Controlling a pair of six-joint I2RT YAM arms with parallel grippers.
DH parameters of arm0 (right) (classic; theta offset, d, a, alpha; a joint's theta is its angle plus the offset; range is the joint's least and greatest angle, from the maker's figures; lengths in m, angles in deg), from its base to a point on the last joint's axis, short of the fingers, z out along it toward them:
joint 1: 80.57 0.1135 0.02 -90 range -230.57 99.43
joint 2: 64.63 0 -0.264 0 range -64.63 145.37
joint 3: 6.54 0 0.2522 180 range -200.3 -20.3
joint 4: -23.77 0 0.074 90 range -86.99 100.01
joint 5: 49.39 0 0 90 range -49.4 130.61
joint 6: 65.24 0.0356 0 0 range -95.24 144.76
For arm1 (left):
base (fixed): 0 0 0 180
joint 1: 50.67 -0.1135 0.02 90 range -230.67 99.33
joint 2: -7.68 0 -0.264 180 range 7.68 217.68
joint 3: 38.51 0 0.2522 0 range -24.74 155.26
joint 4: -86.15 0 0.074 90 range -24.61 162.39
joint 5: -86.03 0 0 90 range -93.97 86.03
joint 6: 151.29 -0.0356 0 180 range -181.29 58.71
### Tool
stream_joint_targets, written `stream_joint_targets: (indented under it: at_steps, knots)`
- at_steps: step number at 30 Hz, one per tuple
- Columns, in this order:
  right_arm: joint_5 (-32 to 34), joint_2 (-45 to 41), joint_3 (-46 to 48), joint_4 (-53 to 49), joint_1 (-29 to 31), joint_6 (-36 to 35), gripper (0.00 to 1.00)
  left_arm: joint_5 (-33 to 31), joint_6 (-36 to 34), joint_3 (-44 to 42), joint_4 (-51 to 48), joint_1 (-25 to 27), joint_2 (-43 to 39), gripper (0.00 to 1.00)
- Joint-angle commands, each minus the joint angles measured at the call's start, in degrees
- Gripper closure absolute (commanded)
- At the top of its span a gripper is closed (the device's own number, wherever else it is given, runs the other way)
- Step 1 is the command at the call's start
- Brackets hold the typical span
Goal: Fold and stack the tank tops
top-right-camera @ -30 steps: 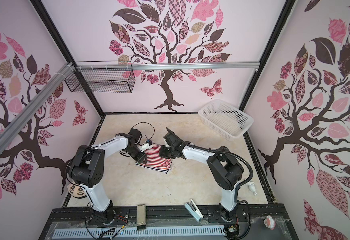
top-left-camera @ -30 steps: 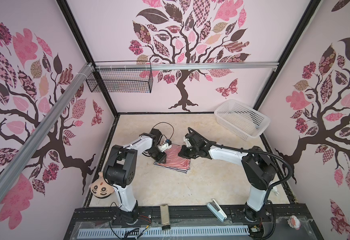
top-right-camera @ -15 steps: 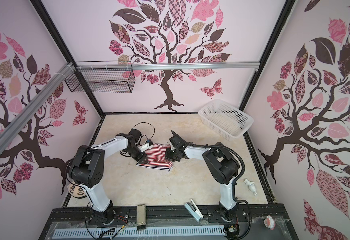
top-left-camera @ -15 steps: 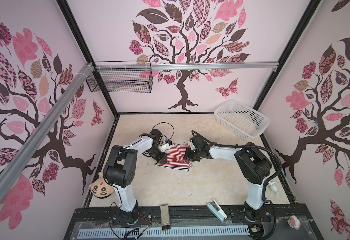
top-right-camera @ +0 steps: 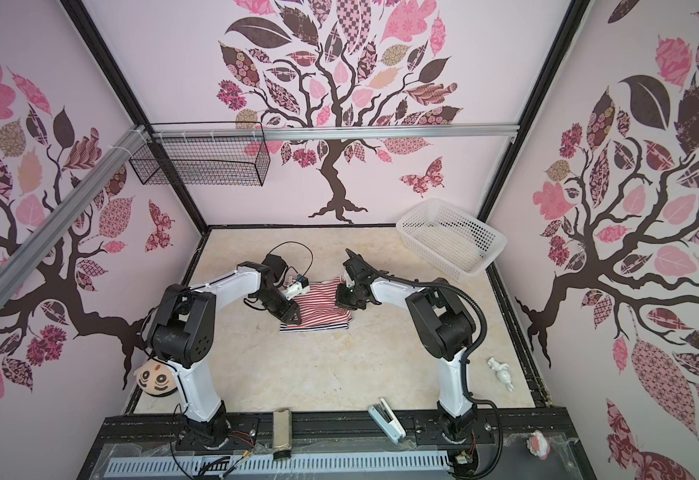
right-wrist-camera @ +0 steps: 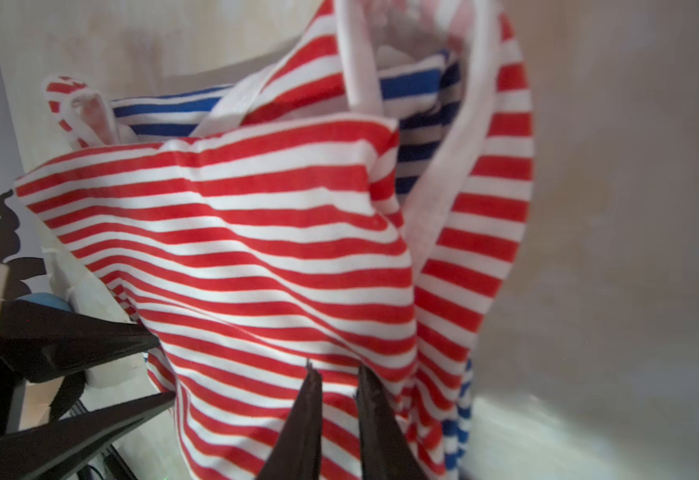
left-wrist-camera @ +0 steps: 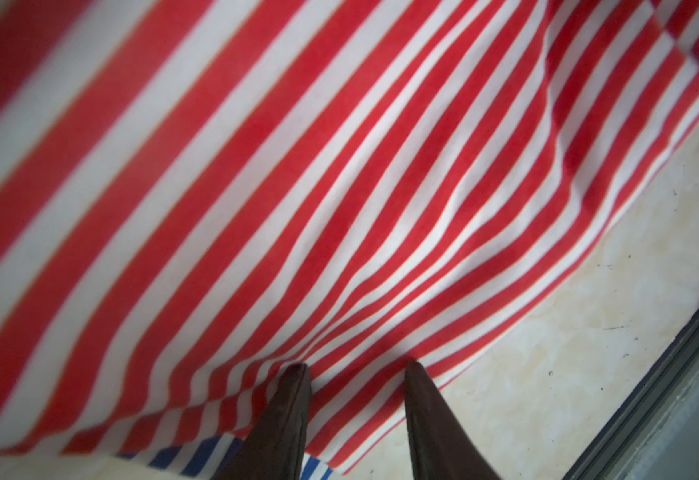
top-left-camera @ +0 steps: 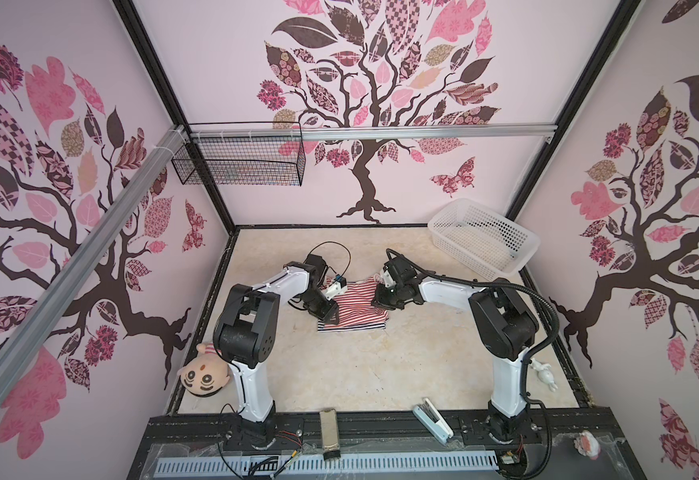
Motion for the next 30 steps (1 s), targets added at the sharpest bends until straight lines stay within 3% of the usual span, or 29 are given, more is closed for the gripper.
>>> stream_joint_targets:
  at_steps: [1, 7, 10, 11, 14, 15, 19, 22, 27, 30]
  knots:
    - [3.71, -8.29, 1.56, -5.95, -0.88, -1.00, 0.64, -5.68, 1.48, 0.95, 0.79, -0.38, 0.15, 0.56]
    - [8.26, -20.66, 3.36, -9.88, -0.96, -2.79, 0.49, -4.66, 2.13, 3.56, 0.99, -0.71, -6.40, 0.52]
    - [15.62, -24.74, 3.95, -12.96, -1.68, -5.40, 0.28, -3.05, 4.15, 3.64, 2.37, -2.44, -12.14, 0.49]
    - [17.01, -25.96, 4.60, -13.20, -2.32, -6.32, 0.22, -2.06, 5.24, 3.59, 2.78, -3.59, -13.74, 0.43]
    - [18.03, -30.40, 8.45, -11.99, -6.89, -8.13, 0.11, 3.03, 10.05, 2.57, 6.06, -10.02, -18.38, 0.05]
    - [18.35, -31.97, 10.23, -10.96, -9.07, -8.68, 0.09, 4.70, 11.55, 1.71, 7.94, -12.79, -19.64, 0.02]
    - [20.62, -38.35, 18.86, -5.95, -18.34, -9.38, 0.01, 7.13, 16.76, -5.52, 18.71, -23.40, -23.47, 0.02]
    - [23.97, -41.29, 24.54, -3.03, -22.90, -10.53, 0.00, 7.30, 18.66, -12.44, 27.17, -28.57, -25.39, 0.02]
    - [36.06, -46.16, 34.95, 6.51, -23.54, -14.47, 0.00, 1.71, 19.44, -25.59, 43.40, -30.71, -29.39, 0.02]
    - [38.50, -48.71, 39.51, 13.01, -23.64, -16.30, 0.00, -1.30, 21.63, -30.86, 51.66, -30.70, -30.17, 0.02]
